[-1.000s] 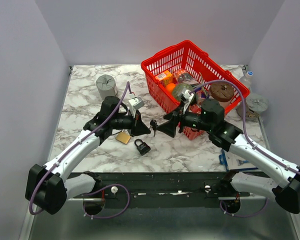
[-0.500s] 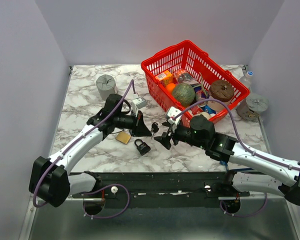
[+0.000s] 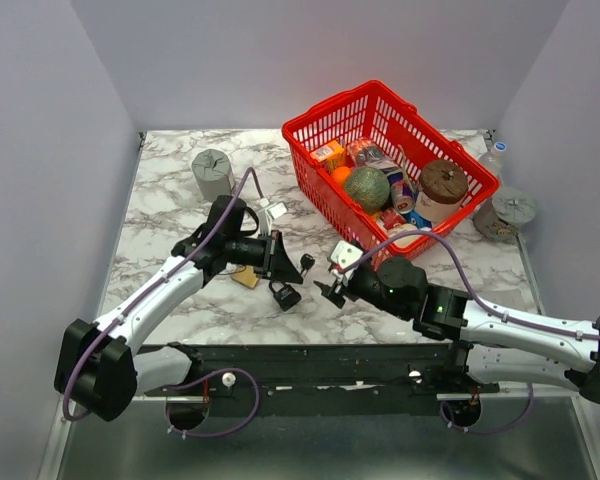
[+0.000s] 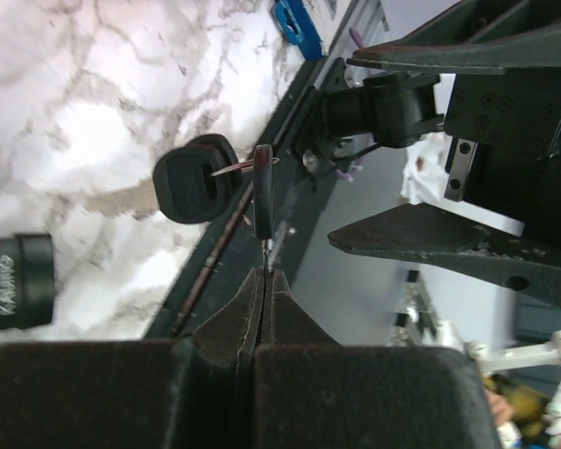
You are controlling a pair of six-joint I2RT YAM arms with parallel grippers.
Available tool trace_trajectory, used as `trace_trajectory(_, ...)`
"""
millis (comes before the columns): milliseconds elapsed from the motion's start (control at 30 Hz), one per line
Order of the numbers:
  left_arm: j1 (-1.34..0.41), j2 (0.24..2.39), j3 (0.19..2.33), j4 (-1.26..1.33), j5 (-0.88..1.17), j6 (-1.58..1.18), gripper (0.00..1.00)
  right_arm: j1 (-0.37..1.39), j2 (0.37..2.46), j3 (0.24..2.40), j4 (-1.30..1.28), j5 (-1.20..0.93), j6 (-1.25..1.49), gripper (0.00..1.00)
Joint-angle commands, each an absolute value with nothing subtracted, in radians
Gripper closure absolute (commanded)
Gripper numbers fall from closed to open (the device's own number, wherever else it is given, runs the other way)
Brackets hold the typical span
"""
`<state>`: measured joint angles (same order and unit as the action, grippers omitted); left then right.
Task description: Unlock with the key
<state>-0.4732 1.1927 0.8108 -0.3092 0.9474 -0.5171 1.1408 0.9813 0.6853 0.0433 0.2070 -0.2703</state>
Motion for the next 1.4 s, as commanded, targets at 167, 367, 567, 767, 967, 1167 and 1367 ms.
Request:
trace_trajectory(167, -0.472, 1.048, 0.733, -0.307, 1.017, -0.970, 1.00, 1.264, 0.972, 0.666, 0.120, 0.337, -0.339, 0.22)
trace_trajectory(367, -0.491, 1.035, 0.677, -0.295, 1.005, -1.028, 1.00, 1.365, 1.022, 0.644, 0.244, 0.517, -0.443, 0.24)
trace_trajectory(567, -0.491, 1.020, 0.653, -0.258, 1.017, -1.072, 1.00, 1.394, 1.104, 0.647, 0.328, 0.554, -0.492, 0.26)
trace_trajectory(767, -0.489, 1.019, 0.663, -0.244, 1.023, -1.075, 1.00, 1.407, 1.135, 0.650, 0.319, 0.561, -0.497, 0.28)
trace_trajectory(967, -0.491, 1.014, 0.664, -0.216, 1.020, -1.100, 1.00, 1.411, 1.130, 0.621, 0.290, 0.583, -0.466, 0.33)
trace_trajectory(1167, -0.491, 1.014, 0.664, -0.195, 1.023, -1.124, 1.00, 1.411, 1.192, 0.627, 0.376, 0.649, -0.494, 0.40)
trace_trajectory(1367, -0.491, 1.011, 0.640, -0.175, 1.029, -1.143, 1.00, 1.411, 1.235, 0.627, 0.482, 0.679, -0.538, 0.43)
